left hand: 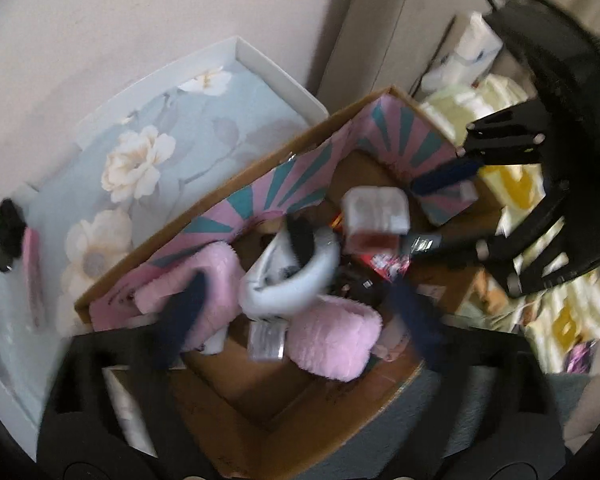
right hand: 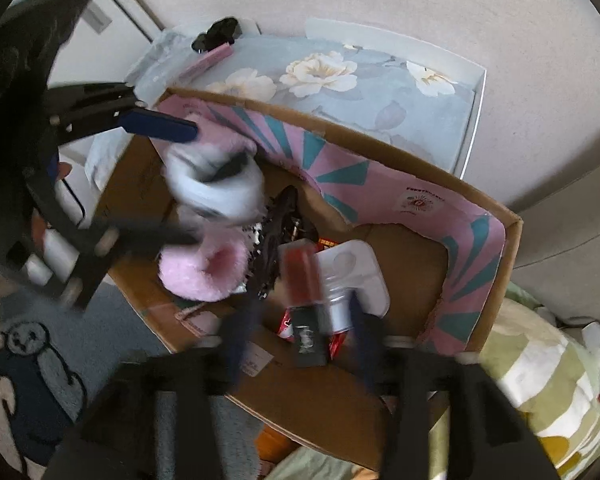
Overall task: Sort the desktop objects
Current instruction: 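Open both grippers to drop the sock and lipstick box into the box, then move both grippers back over the tray toward the black jar and pink tube box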
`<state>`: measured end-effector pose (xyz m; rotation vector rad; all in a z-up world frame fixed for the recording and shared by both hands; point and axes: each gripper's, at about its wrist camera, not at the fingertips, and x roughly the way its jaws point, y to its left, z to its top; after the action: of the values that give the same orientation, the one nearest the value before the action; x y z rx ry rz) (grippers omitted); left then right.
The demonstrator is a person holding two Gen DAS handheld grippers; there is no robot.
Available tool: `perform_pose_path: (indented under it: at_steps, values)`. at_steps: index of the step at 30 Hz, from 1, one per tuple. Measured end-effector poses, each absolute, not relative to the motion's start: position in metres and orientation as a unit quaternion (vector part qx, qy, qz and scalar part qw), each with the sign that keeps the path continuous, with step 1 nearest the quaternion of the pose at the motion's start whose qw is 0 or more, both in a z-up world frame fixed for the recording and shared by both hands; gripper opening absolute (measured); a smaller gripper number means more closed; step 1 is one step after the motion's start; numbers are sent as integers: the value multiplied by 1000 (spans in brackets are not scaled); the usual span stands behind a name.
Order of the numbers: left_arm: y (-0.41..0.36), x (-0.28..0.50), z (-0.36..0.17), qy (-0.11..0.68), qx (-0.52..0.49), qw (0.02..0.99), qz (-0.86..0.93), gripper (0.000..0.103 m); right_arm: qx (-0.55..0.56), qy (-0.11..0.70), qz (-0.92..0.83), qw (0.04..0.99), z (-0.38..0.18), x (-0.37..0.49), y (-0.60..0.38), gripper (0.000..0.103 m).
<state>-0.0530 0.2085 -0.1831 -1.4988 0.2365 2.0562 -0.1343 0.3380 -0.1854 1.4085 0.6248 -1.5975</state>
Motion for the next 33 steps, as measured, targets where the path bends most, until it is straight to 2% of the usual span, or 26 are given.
perform_pose_path:
  at_steps: [1,2,5,7,8,9,22,27,33]
  values:
    - [203,-52,-178,74,-555,294,775,103,568,246,-647,445,-182,-136,340,83]
    - [199,-52,-175,68,-553,293,777,103,570,243,-648,442,-179,-136,341,88]
    - [186,-48,-165,71,-547,284,784,103,575,233,-653,434,-171,-140,345,88]
    - [176,-44,-159,75,-542,278,790,103,576,217,-657,436,-165,-142,347,94]
    - [172,-42,-157,76,-541,275,791,103,573,206,-662,437,-161,-144,348,101]
    - [167,-41,-156,75,-543,272,791,103,569,197,-667,439,-157,-144,348,102]
    - [102,-36,-146,41,-548,256,796,103,577,165,-675,429,-142,-148,314,102]
    - [62,-40,-131,43,-537,200,818,103,569,186,-684,418,-134,-139,291,102]
    - [-6,-53,-113,-2,-519,139,844,103,545,197,-698,422,-119,-125,255,102]
